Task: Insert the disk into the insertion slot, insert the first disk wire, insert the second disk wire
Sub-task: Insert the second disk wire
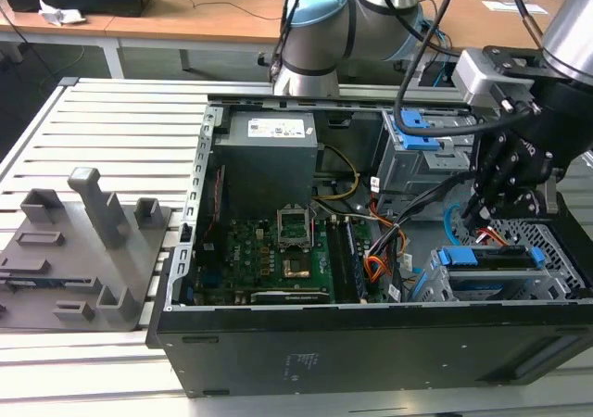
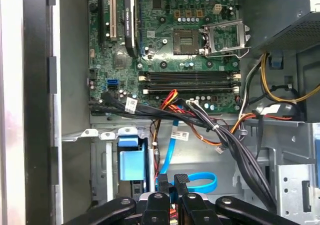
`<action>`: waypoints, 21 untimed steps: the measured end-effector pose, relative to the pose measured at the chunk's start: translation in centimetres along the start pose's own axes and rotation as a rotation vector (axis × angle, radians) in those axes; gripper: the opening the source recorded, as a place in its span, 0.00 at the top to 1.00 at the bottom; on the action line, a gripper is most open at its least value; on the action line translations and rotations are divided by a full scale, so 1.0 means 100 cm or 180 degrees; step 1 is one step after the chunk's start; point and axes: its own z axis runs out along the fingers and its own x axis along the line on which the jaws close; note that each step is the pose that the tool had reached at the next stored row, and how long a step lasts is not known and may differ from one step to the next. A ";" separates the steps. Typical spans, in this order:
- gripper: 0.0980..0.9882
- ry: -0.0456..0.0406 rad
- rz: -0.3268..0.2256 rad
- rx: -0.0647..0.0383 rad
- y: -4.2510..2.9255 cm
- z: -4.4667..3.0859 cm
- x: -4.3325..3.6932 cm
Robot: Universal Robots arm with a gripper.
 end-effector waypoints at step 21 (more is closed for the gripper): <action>0.93 -0.0001 0.0000 -0.0010 -0.0138 -0.0003 0.0136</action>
